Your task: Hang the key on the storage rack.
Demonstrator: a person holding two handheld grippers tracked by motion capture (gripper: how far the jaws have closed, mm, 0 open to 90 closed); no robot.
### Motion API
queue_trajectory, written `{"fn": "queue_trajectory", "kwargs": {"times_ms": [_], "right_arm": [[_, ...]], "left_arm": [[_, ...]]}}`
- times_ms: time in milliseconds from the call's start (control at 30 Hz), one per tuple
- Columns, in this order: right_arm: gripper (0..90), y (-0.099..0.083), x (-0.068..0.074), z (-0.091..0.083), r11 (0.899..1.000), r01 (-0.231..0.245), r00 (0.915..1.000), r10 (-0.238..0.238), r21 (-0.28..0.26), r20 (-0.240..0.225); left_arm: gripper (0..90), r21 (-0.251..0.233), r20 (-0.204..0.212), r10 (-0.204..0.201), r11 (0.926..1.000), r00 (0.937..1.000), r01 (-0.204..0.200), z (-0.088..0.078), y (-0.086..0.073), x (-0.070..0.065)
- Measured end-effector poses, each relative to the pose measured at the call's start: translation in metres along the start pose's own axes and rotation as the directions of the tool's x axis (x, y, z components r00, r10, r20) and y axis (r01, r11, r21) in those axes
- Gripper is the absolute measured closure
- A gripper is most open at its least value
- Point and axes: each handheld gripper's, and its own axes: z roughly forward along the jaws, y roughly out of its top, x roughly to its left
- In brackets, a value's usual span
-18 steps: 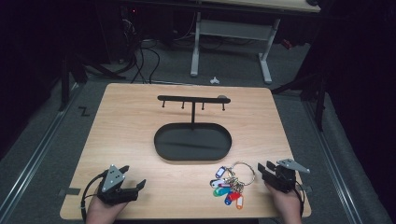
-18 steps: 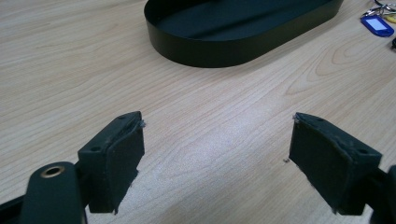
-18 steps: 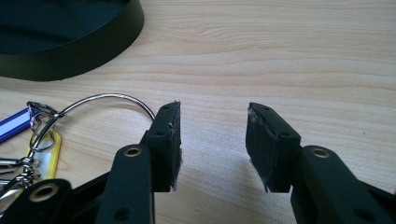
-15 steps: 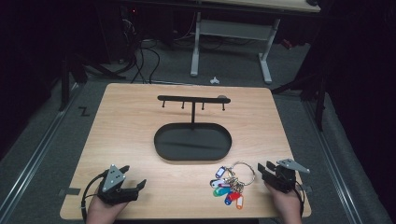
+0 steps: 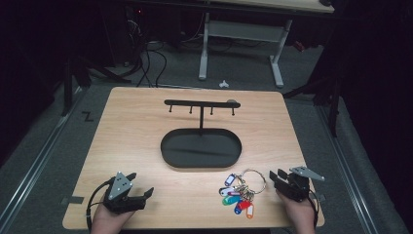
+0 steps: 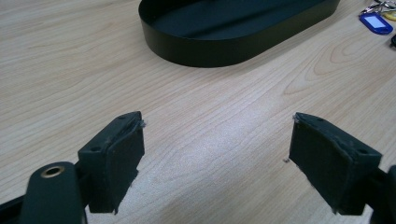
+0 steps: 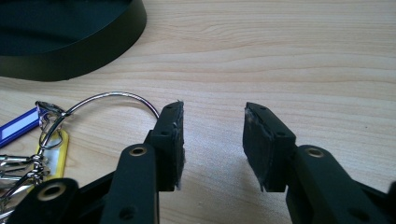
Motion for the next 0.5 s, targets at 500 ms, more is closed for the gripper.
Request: {"fn": "queue_trajectory", "kwargs": {"times_ms": [500], "right_arm": [[60.6, 0.000, 0.007, -0.011, 0.997, 0.082, 0.9962, -0.082, 0.000, -0.029]], "left_arm": [[18.6, -0.001, 0.022, 0.022, 0.9998, 0.9995, -0.022, 0.007, 0.006, -0.006]]}}
